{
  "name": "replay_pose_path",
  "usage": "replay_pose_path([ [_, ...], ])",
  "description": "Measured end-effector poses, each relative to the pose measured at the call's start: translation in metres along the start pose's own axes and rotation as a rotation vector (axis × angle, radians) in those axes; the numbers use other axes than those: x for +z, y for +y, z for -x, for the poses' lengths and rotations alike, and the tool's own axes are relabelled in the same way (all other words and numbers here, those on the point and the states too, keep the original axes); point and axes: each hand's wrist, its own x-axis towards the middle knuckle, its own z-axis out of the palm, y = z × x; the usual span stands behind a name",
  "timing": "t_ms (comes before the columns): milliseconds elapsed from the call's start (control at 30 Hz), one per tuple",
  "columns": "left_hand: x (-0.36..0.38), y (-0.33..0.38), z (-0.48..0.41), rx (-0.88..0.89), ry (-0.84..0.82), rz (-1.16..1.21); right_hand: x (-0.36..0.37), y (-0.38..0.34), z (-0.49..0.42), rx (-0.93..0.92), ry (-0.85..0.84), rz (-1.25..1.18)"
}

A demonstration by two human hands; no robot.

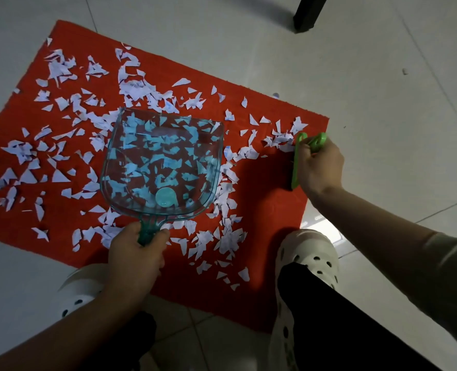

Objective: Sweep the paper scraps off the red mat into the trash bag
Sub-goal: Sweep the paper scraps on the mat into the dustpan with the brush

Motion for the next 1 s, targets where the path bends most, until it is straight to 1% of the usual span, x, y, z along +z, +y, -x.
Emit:
replay_pose_path([
  [100,0.001,0.001,-0.003,0.004,0.004,0.001,0.005,-0.007,0.01,-0.047,-0.109,-0.015],
  [167,0.001,0.002,-0.002,0.008,0.003,0.007,0.004,-0.006,0.012,-0.053,-0.135,-0.062],
  [267,-0.001,0.001,-0.001,0.011,0.001,0.007,-0.004,-0.004,0.012,-0.049,-0.059,-0.091],
  [367,-0.002,0.001,0.001,0.006,-0.004,0.017,-0.011,0.0,0.003,-0.04,0.032,-0.005],
  [433,-0.003,0.0,0.001,0.007,-0.011,0.022,-0.008,0.001,0.0,-0.031,0.032,0.047],
  [500,-0.004,0.0,0.001,0.007,-0.016,0.022,0.001,-0.001,0.002,-0.077,-0.016,0.079],
  [567,-0.005,-0.001,0.001,0.007,-0.012,0.022,0.012,-0.008,0.011,-0.142,-0.12,0.092],
  [633,-0.005,-0.001,0.0,0.012,-0.007,0.02,0.016,-0.021,0.023,-0.179,-0.226,0.053],
  [700,-0.005,-0.002,0.0,0.016,-0.002,0.012,0.016,-0.029,0.03,-0.174,-0.276,-0.025],
  [800,-0.006,-0.002,-0.001,0.011,0.003,0.022,0.011,-0.027,0.028,-0.165,-0.222,-0.078],
  [900,-0.007,-0.002,-0.001,0.012,0.002,0.019,0.007,-0.014,0.019,-0.147,-0.118,-0.003],
  [933,-0.007,-0.001,-0.001,0.016,0.002,0.015,0.007,-0.011,0.017,-0.137,-0.104,0.022],
  [1000,-0.007,-0.001,0.0,0.02,0.003,0.01,0.011,-0.01,0.019,-0.137,-0.144,0.034],
])
